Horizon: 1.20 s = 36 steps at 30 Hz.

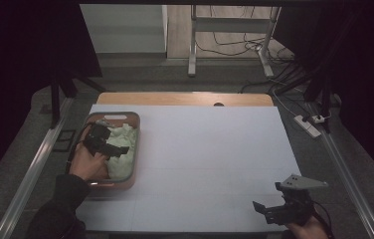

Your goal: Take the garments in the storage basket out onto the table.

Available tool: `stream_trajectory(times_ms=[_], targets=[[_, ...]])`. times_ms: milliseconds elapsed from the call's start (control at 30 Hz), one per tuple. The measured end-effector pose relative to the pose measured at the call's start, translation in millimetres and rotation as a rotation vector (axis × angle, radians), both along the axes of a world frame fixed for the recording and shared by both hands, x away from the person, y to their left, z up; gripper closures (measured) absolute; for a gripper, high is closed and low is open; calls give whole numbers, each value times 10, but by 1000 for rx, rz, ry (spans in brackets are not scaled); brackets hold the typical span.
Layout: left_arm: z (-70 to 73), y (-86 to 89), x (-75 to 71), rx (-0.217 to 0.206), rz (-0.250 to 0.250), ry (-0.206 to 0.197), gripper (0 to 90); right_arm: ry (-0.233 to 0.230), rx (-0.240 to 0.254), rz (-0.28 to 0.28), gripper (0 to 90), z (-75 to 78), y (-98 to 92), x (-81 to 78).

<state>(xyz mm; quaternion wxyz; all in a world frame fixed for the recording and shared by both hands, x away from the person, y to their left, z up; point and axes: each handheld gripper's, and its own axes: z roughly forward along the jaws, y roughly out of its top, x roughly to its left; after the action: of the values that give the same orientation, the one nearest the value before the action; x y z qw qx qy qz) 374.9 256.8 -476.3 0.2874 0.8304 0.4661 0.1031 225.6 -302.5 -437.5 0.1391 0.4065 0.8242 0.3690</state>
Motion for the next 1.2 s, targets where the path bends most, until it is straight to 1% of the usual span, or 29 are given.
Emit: stream_trajectory(times_ms=[133,167,200,300,367,400,467,500,600,633,667,700,767,867,900,933,967,1000,1033,1067,1133,1200], targets=[[-69,-28,105,12,0,20,0,1,-2,-1,0,-1,0,1],[-69,-28,105,12,0,20,0,1,-2,-1,0,-1,1,1],[-88,-31,139,19,1,25,0,1,-5,-2,0,0,1,1],[-99,-30,169,19,5,28,0,1,-6,-1,0,0,2,1],[-120,-28,214,10,11,34,0,2,-6,-1,0,-1,3,1],[-120,-28,214,10,11,34,0,2,-6,-1,0,-1,3,1],[-153,-34,268,13,16,52,0,3,-5,-2,0,-3,7,2],[-153,-34,268,13,16,52,0,3,-5,-2,0,-3,7,2],[-197,-43,333,24,23,77,0,3,-4,-1,0,-4,8,2],[-197,-43,333,24,23,77,0,4,-5,-2,0,-3,8,2],[-222,-45,366,29,26,95,0,4,-4,-1,0,-4,7,3],[-222,-45,366,29,26,95,0,4,-4,-1,0,-4,7,3],[-261,-50,396,42,32,115,0,4,-4,-1,0,-4,8,2],[-330,-58,432,76,39,153,0,5,-4,0,0,-4,9,2],[-349,-61,442,93,39,164,0,5,-4,0,0,-4,9,2],[-378,-69,459,121,41,176,0,5,-5,0,0,-4,9,1],[-378,-69,459,121,41,176,0,5,-5,0,0,-4,9,1],[-416,-82,474,153,43,194,0,4,-6,0,0,-4,10,1],[-440,-91,482,174,44,206,0,3,-7,2,0,-4,8,1],[-440,-91,482,174,44,206,0,3,-7,2,0,-4,8,1],[-456,-100,494,188,50,207,0,3,-7,3,0,-4,8,0],[-459,-102,495,189,54,206,0,2,-7,4,0,-4,8,-1]])
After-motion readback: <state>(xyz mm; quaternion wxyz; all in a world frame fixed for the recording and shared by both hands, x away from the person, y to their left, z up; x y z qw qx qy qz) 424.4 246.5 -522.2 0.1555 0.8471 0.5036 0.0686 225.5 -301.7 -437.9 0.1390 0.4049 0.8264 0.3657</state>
